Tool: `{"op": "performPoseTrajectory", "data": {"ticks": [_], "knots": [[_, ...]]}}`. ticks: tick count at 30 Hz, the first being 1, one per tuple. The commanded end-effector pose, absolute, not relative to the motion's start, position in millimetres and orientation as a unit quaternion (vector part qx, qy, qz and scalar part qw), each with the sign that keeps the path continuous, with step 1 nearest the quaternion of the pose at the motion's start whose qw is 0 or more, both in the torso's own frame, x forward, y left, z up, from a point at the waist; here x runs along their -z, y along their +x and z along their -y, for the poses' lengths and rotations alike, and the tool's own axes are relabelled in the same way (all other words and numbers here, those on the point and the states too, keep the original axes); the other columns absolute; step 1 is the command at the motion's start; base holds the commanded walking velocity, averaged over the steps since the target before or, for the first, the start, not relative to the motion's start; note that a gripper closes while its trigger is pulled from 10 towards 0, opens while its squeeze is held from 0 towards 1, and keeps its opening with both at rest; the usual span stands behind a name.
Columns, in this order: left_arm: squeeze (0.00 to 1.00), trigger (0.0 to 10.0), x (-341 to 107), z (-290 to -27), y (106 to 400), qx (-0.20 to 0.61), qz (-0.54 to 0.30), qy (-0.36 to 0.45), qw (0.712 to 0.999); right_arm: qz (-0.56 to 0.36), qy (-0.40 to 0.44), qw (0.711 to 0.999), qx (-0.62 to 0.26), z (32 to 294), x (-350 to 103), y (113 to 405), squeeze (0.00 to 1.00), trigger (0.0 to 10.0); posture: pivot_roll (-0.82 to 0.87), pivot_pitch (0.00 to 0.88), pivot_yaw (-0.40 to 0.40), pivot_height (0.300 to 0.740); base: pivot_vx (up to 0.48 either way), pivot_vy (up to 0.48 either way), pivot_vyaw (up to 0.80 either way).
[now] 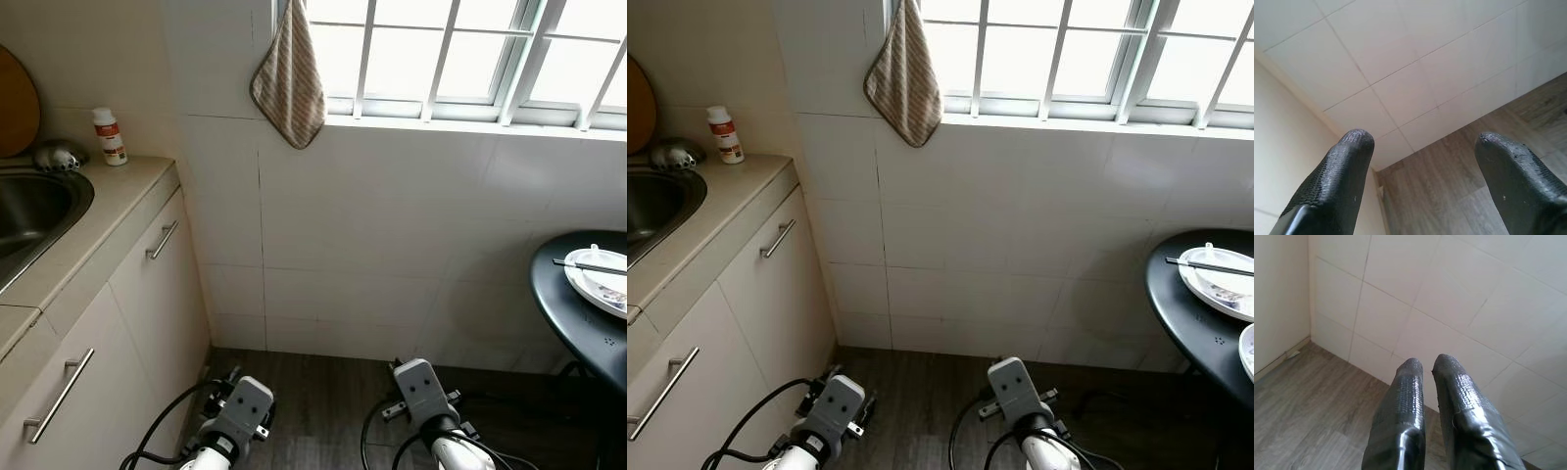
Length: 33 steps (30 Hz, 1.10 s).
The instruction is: Kitchen organization
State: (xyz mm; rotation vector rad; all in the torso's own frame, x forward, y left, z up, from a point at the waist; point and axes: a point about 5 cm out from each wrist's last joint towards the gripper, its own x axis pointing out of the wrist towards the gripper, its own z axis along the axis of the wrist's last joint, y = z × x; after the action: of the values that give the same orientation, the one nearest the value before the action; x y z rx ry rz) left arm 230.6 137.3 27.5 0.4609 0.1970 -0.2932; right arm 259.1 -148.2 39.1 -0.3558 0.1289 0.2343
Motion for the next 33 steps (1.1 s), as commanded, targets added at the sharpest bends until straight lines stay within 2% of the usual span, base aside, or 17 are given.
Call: {"op": "performPoseTrajectory", "data": {"ticks": [1, 12, 17, 22, 33], "knots": [[0.00, 10.0, -28.2, -135.5, 230.7, 0.157, -0.093, 0.229, 0.956, -0.061, -0.177, 0.977, -0.101, 151.7, -42.2, 259.5, 0.00, 10.0, 0.02, 0.000, -0.021, 0.740, 0.000, 0.000, 0.00], [0.00, 10.0, -34.5, -139.6, 233.1, 0.148, -0.073, 0.197, 0.966, -0.042, -0.211, 0.975, -0.055, 157.7, -52.7, 264.4, 0.00, 10.0, 0.00, 0.000, -0.012, 0.740, 0.000, 0.000, 0.00], [0.00, 10.0, -35.1, -140.3, 233.9, 0.148, -0.069, 0.195, 0.967, -0.040, -0.195, 0.978, -0.064, 153.2, -54.5, 267.9, 0.00, 10.0, 0.01, 0.000, -0.015, 0.740, 0.271, 0.000, 0.00], [0.00, 10.0, -34.6, -139.7, 233.4, 0.152, -0.065, 0.207, 0.964, -0.046, -0.204, 0.976, -0.064, 153.5, -54.5, 270.0, 0.00, 10.0, 0.01, 0.000, -0.018, 0.740, 0.000, 0.000, -0.67], [0.00, 10.0, -33.4, -139.5, 234.1, 0.148, -0.069, 0.211, 0.964, -0.011, -0.243, 0.966, -0.087, 145.0, -63.3, 275.9, 0.00, 10.0, 0.02, 0.000, -0.023, 0.740, 0.000, -0.418, 0.00]]}}
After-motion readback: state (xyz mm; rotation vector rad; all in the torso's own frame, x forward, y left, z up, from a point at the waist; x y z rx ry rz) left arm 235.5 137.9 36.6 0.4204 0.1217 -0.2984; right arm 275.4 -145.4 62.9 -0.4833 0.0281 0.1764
